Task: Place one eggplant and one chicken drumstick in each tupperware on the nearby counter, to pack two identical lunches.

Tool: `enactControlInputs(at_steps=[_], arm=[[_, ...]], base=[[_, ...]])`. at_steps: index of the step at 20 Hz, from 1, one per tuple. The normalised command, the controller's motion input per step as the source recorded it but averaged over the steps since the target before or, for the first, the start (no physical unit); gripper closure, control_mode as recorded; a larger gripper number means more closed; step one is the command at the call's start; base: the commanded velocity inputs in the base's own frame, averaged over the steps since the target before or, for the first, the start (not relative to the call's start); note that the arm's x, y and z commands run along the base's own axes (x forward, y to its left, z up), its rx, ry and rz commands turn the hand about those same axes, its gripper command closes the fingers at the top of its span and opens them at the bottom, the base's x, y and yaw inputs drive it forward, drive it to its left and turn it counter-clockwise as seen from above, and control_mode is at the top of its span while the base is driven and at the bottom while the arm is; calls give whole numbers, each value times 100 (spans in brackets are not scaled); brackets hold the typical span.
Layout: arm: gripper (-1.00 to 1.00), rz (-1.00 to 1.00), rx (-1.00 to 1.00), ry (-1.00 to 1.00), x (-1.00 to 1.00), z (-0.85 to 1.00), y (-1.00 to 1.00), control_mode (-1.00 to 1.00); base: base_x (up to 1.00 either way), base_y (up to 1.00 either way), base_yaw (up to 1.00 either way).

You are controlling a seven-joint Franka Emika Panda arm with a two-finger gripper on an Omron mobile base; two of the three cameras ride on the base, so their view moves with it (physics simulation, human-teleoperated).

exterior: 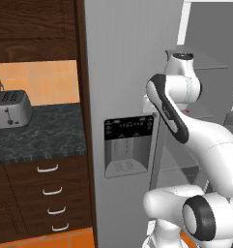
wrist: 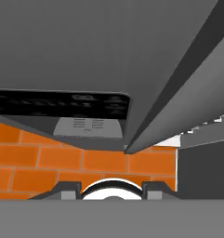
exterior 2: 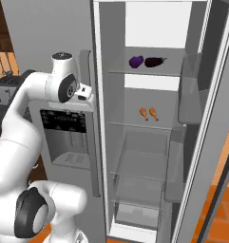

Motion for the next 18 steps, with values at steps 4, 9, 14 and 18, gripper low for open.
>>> enactControlInputs(at_steps=[4,9,14,18], arm=[[-100,0,0,-1,-11,-1,-25,-100],[-100,-3,0,0,-1,0,-52,-100],[-100,0,0,0,0,0,0,100],[-100,0,0,0,0,0,0,100]], base=[[0,0,0],[0,0,0],[8,-97,-4],[42,-59,-1]])
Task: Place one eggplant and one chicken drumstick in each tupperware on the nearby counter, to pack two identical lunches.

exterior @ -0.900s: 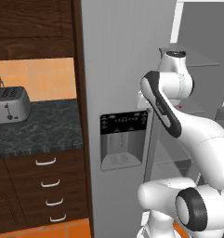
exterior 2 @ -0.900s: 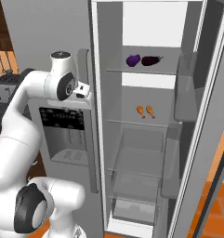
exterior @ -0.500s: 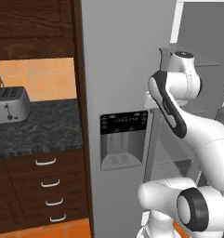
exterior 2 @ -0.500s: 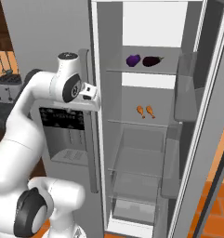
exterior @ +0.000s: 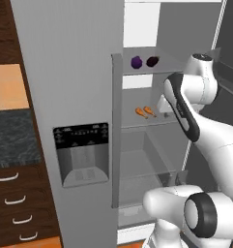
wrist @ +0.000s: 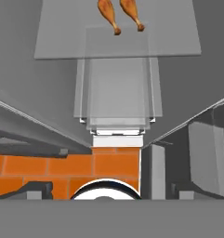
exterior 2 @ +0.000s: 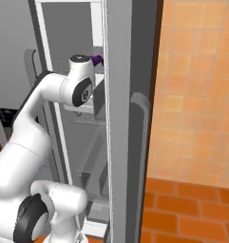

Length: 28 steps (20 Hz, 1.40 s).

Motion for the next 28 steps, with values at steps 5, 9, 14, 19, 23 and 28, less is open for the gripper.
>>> enactControlInputs(at_steps=[5,9,14,19,23,28], arm=[[-100,0,-7,-5,44,-20,11,-100],[-100,0,-4,-8,77,-57,5,-100],[-100,0,0,-1,90,-53,-4,-100],[-100,0,1,-7,93,-24,-32,-100],[-100,0,2,-14,66,-21,-18,-100],[-100,0,1,-3,27,-13,-4,-100]], base=[[22,0,0],[0,0,0],[0,0,0],[0,0,0],[0,0,0],[0,0,0]])
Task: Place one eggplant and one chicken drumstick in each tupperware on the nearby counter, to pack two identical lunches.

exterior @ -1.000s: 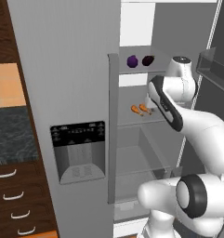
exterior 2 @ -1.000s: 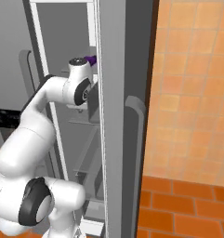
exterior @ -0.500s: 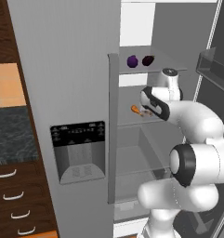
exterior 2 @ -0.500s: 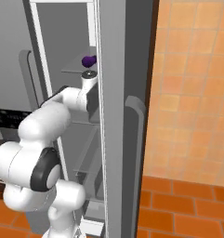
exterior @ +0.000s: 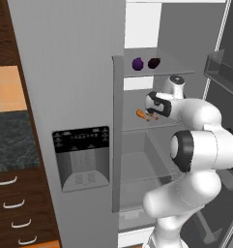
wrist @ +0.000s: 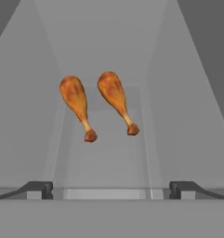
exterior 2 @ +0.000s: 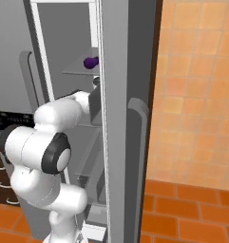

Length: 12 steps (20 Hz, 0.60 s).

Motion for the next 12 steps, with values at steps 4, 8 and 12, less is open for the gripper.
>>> enactControlInputs(at_steps=[4,8,12], arm=[[-100,0,0,0,36,-21,-18,-100],[-100,0,0,0,33,-22,0,-100],[-100,0,0,0,53,-32,-6,-100]], base=[[0,0,0],[0,0,0],[0,0,0]])
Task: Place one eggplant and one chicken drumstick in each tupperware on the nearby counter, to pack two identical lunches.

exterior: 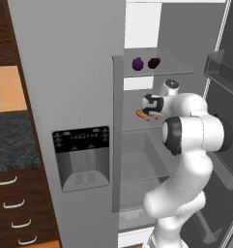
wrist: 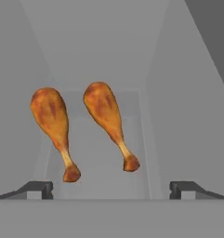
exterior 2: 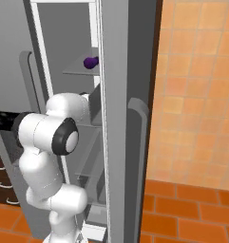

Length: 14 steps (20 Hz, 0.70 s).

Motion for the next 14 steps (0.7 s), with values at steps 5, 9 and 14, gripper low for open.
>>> enactControlInputs(at_steps=[5,9,14], arm=[[-100,0,0,0,46,-29,-3,-100],[-100,0,0,0,57,-24,0,-100],[-100,0,0,0,52,-24,-5,-100]], base=[[0,0,0],[0,0,0],[0,0,0]])
